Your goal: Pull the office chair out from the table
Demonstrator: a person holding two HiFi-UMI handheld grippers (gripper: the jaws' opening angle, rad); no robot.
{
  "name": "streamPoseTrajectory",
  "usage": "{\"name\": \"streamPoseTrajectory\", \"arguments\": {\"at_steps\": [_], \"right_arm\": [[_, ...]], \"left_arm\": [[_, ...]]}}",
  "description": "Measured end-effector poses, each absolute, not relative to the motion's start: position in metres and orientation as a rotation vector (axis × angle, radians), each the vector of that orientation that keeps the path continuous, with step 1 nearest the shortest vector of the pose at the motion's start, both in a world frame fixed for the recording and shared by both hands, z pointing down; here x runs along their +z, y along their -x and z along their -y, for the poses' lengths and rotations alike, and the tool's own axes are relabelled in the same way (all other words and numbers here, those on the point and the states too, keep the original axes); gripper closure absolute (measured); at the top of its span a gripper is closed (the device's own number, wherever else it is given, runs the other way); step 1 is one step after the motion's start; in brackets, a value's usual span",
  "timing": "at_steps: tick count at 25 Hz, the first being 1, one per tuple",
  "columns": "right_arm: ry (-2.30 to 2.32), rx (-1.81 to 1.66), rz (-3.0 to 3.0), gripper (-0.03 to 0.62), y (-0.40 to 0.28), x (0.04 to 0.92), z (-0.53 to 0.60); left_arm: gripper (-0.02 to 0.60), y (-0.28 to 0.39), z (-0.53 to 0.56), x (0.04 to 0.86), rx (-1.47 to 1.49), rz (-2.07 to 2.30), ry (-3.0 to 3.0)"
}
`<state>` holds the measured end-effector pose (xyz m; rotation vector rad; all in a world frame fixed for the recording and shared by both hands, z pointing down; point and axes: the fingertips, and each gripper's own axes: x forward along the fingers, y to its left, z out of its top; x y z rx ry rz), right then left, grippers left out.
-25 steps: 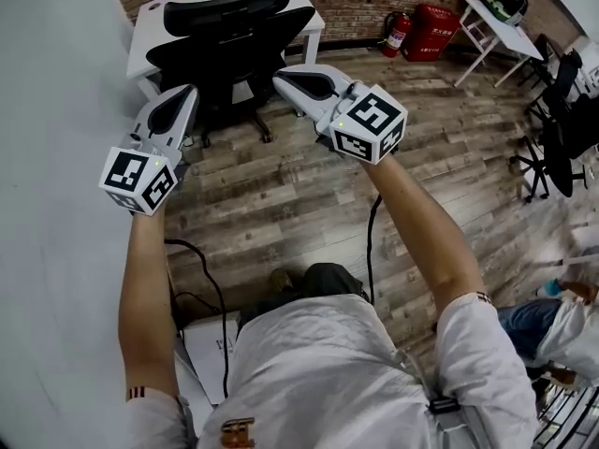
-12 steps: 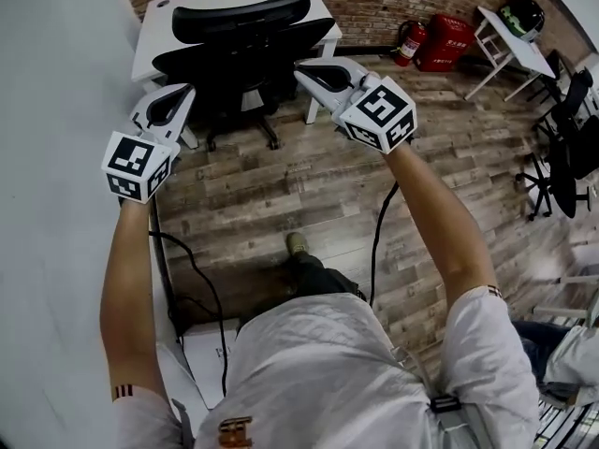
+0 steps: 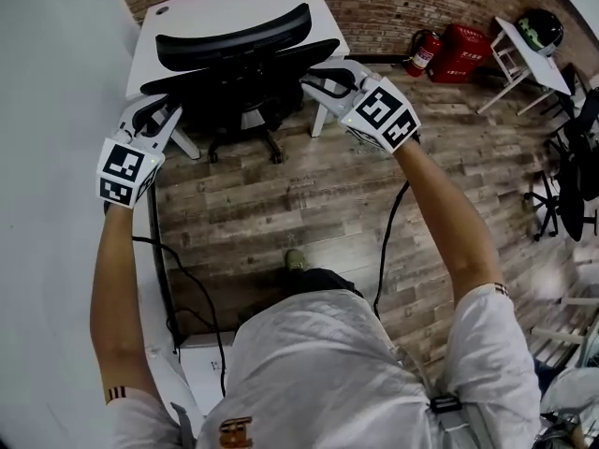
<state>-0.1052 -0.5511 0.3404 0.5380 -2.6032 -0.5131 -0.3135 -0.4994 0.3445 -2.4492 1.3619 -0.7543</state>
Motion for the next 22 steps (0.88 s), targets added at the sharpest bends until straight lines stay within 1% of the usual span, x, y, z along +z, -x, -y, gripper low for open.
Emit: {"name": "streamPoseTrajectory", "arguments": {"at_steps": [3, 9, 12, 15, 18, 22], "right_arm": [[-0.483, -0.529, 2.557, 0.491, 0.099, 0.353, 0.576], [-0.424, -0.552, 2.474, 0.448, 0.094, 0.369, 0.618], [-0.39, -0.548, 2.403, 0.399, 0.09, 0.384, 0.636], [-0.358, -0.549, 2.323, 0.365, 0.087, 0.399, 0.655], [-0.347, -0.56, 2.256, 0.355, 0.085, 0.409, 0.673], [-0.34, -0.568, 2.181, 0.333, 0.085, 0.422, 0.695]], "left_arm": [[0.454, 0.327, 0.519, 0.361, -0.874, -1.381, 2.403], [0.415, 0.349, 0.545, 0.383, -1.038, -1.419, 2.399], [0.373, 0.364, 0.562, 0.392, -1.101, -1.424, 2.391], [0.335, 0.378, 0.576, 0.404, -1.199, -1.385, 2.377], [0.3, 0.393, 0.589, 0.416, -1.291, -1.356, 2.366], [0.282, 0.407, 0.601, 0.43, -1.392, -1.297, 2.341]]}}
